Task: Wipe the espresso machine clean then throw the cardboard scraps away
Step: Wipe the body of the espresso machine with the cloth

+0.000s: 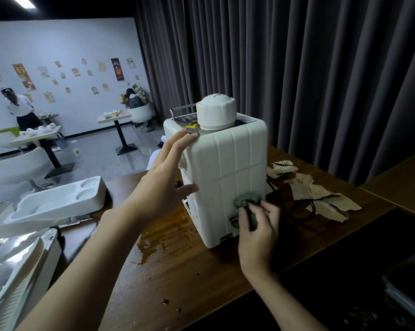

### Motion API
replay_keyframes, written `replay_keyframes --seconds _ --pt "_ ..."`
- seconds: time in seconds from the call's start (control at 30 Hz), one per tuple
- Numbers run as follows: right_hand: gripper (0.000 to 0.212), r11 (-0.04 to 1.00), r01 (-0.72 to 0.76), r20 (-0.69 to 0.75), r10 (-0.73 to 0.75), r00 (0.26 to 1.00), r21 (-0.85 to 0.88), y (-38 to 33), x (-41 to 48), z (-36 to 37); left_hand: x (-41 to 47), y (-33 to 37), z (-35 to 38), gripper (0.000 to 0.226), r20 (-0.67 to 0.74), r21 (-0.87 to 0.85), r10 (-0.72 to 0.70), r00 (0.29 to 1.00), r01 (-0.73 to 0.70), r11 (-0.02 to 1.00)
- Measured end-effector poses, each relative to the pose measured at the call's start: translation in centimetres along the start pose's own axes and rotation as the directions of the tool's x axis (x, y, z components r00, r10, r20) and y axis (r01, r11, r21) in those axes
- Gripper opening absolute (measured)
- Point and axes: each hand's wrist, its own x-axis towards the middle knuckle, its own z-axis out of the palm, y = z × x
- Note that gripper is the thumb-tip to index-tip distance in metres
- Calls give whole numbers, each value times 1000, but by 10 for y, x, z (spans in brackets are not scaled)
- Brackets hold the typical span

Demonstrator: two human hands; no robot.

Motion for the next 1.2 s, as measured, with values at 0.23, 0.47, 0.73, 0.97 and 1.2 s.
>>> replay_keyframes --seconds 0.23,0.47,0.73,0.97,1.2 --pt "18 992 -121 -73 119 990 -24 12 33 -11 0 2 -2 102 5 3 -16 1000 16 1000" --pt "15 998 55 92 -51 994 -41 -17 -38 15 0 4 -1 102 7 -5 -25 1000 25 1000" --pt "33 995 -87 103 82 991 44 -6 18 -7 -1 2 -1 102 0 -16 -32 999 32 999" --pt "31 999 37 64 -36 997 -11 -25 5 1 0 3 0 102 -3 -26 -36 999 36 999" --pt "30 999 -13 56 11 998 38 -20 19 -2 0 1 -2 102 5 -26 -44 999 44 999"
